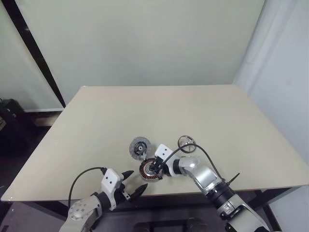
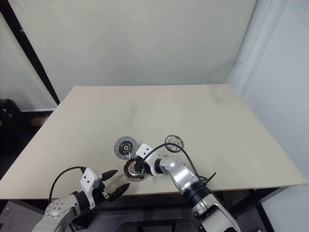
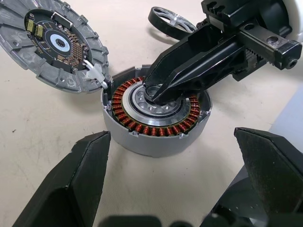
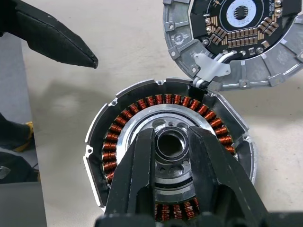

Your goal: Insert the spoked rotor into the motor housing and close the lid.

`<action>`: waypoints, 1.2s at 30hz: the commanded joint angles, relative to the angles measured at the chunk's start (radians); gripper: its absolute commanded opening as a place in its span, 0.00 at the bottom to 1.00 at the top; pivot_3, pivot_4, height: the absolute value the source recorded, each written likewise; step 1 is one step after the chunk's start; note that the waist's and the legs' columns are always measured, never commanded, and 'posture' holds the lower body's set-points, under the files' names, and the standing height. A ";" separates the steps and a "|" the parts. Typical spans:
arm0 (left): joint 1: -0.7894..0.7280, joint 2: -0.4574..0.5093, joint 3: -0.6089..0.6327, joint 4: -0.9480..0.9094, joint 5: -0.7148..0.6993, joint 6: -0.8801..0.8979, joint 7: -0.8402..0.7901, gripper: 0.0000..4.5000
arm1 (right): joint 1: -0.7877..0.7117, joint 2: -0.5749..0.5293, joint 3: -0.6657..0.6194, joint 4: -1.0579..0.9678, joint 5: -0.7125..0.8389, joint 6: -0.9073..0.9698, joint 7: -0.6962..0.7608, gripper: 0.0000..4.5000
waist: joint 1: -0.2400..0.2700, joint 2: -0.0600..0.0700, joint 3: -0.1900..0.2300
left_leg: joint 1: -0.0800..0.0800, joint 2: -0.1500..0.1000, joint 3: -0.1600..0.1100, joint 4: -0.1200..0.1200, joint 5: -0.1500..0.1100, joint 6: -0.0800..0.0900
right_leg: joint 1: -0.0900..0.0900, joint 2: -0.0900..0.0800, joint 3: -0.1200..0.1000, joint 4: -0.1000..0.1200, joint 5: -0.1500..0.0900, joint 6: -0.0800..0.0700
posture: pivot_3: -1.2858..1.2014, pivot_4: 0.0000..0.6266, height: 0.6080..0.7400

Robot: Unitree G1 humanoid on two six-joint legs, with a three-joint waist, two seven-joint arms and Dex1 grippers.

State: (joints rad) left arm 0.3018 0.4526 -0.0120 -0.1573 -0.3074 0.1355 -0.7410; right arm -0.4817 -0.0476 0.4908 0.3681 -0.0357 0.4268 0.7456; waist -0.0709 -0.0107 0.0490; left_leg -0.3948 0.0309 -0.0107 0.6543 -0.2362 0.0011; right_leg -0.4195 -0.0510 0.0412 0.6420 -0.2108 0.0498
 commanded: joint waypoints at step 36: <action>-0.032 0.001 -0.004 0.001 0.006 -0.031 -0.009 1.00 | 0.002 -0.061 0.022 -0.274 0.019 0.226 0.020 0.08 | 0.000 0.000 0.000 | 0.000 0.000 0.000 0.000 0.000 0.000 | 0.000 0.000 0.000 0.000 0.000 0.000 | 0.52 0.00 1.00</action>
State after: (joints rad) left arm 0.2820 0.4524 -0.0176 -0.1447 -0.3049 0.1230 -0.7426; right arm -0.4690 -0.1074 0.5089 0.1473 -0.0100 0.6312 0.7760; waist -0.0707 -0.0108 0.0488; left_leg -0.3950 0.0310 -0.0108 0.6543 -0.2361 0.0013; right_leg -0.4200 -0.0508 0.0410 0.6424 -0.2107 0.0496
